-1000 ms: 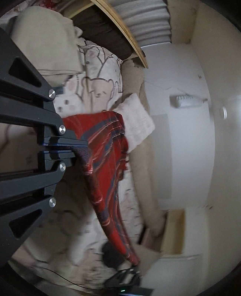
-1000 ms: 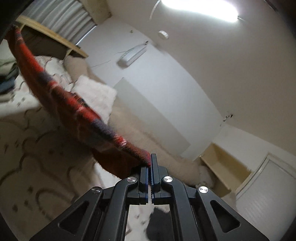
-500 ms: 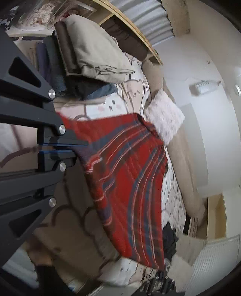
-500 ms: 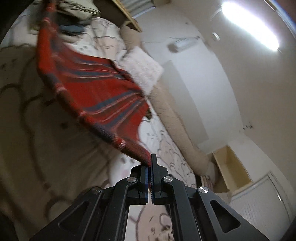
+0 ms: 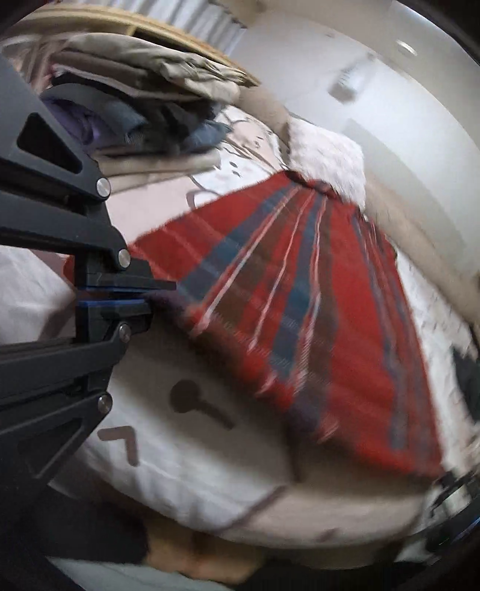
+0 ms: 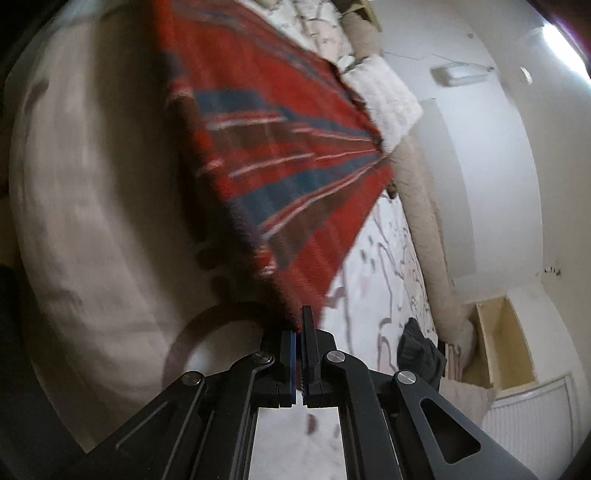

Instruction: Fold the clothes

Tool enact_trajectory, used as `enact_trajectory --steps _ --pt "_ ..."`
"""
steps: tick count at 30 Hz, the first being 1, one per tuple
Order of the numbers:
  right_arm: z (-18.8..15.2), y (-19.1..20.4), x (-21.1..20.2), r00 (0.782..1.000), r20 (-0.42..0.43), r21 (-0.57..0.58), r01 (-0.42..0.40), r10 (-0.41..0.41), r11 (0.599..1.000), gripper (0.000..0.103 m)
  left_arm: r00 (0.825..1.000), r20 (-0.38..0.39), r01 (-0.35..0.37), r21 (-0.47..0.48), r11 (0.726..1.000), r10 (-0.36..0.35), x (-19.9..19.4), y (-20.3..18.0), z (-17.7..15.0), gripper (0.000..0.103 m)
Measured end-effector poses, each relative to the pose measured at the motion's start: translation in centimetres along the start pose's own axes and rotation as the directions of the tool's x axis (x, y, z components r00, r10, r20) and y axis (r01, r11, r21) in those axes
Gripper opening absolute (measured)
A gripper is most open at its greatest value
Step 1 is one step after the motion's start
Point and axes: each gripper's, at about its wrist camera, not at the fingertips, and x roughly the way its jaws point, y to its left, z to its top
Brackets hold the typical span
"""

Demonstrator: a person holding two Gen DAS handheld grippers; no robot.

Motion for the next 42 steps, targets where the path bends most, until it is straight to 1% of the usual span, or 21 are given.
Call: enact_trajectory --steps 4,9,10,12,13,14,15,16,18,23,28,29,30,31,32,33,34,35,38,40,42 --pt "-1.3 3.4 0.4 0.998 0.009 -0.054 0.064 -0.064 0.996 0.001 0.998 0.030 -0.059 0.123 0.991 0.056 0.7 -2.1 -0.8 0.003" --pt "-1.9 5.0 0.2 0.987 0.025 -0.118 0.163 -0.161 0.979 0.002 0.986 0.069 -0.163 0.201 0.966 0.151 1.2 -3.3 -1.1 0.005" --pt "-2.0 5.3 0.3 0.984 0.025 -0.133 0.180 -0.178 0.975 0.002 0.982 0.077 -0.183 0.212 0.960 0.170 1.4 -3.4 -1.2 0.006" --pt "-1.8 5.5 0.6 0.980 0.026 -0.152 0.201 -0.199 0.968 0.004 0.973 0.093 -0.226 0.233 0.946 0.209 1.6 -3.8 -1.4 0.017" --pt "-1.8 5.5 0.6 0.976 0.026 -0.168 0.218 -0.216 0.962 0.011 0.968 0.101 -0.247 0.239 0.939 0.229 1.6 -3.9 -1.5 0.019" --pt "-1.8 5.7 0.8 0.971 0.030 -0.181 0.238 -0.237 0.954 0.018 0.963 0.110 -0.268 0.245 0.932 0.248 1.6 -3.9 -1.6 0.027" --pt "-1.8 5.8 0.8 0.963 0.042 -0.189 0.269 -0.266 0.945 0.035 0.955 0.121 -0.294 0.244 0.924 0.272 1.5 -3.9 -1.7 0.035" --pt "-1.8 5.9 0.9 0.954 0.054 -0.196 0.300 -0.295 0.934 0.047 0.950 0.127 -0.308 0.240 0.921 0.285 1.4 -3.7 -1.7 0.038" --pt "-1.6 5.3 1.1 0.958 0.049 -0.196 0.288 -0.284 0.938 0.051 0.947 0.132 -0.318 0.235 0.918 0.294 1.1 -3.4 -1.7 0.045" --pt "-1.8 5.4 2.1 0.967 0.056 -0.288 0.252 -0.247 0.924 0.051 0.941 0.152 -0.335 0.271 0.902 0.304 1.0 -3.9 -2.0 0.046" --pt "-1.5 5.0 3.1 0.971 0.067 -0.322 0.240 -0.231 0.916 0.051 0.932 0.170 -0.359 0.308 0.881 0.321 2.0 -4.8 -1.8 0.045" --pt "-1.6 5.2 3.2 0.971 0.070 -0.326 0.240 -0.230 0.914 0.051 0.935 0.166 -0.352 0.313 0.882 0.314 2.2 -4.8 -1.7 0.038" --pt "-1.7 5.4 3.3 0.971 0.073 -0.329 0.240 -0.229 0.913 0.049 0.946 0.142 -0.323 0.309 0.895 0.292 2.4 -4.6 -1.5 0.026" --pt "-1.8 5.5 3.3 0.974 0.069 -0.334 0.226 -0.215 0.915 0.038 0.956 0.110 -0.293 0.303 0.907 0.272 2.6 -4.5 -1.2 0.016" --pt "-1.9 5.6 3.4 0.978 0.065 -0.338 0.209 -0.199 0.918 0.030 0.959 0.089 -0.282 0.301 0.911 0.267 2.8 -4.4 -1.0 0.004" --pt "-2.0 5.6 3.5 0.983 0.052 -0.344 0.182 -0.175 0.921 0.011 0.961 0.080 -0.277 0.288 0.917 0.265 2.7 -3.9 -0.7 0.004" --pt "-1.9 5.3 3.5 0.985 0.046 -0.336 0.171 -0.165 0.926 0.006 0.962 0.074 -0.272 0.270 0.923 0.262 2.5 -3.3 -0.3 0.004" --pt "-1.8 5.0 3.4 0.987 0.041 -0.326 0.162 -0.157 0.932 0.005 0.960 0.077 -0.281 0.239 0.929 0.271 2.0 -2.4 0.2 0.003" --pt "-0.5 0.8 2.2 0.986 0.036 -0.217 0.168 -0.164 0.962 0.003 0.933 0.108 -0.356 0.144 0.923 0.343 -0.2 1.9 2.1 0.003" --pt "0.5 -2.5 0.7 0.976 0.057 -0.171 0.217 -0.211 0.961 0.003 0.900 0.149 -0.425 0.079 0.902 0.411 -2.8 5.3 3.7 0.003" --pt "1.5 -6.4 -1.7 0.955 0.088 -0.131 0.295 -0.285 0.947 0.002 0.862 0.191 -0.484 0.034 0.874 0.470 -5.5 7.5 4.7 0.003"
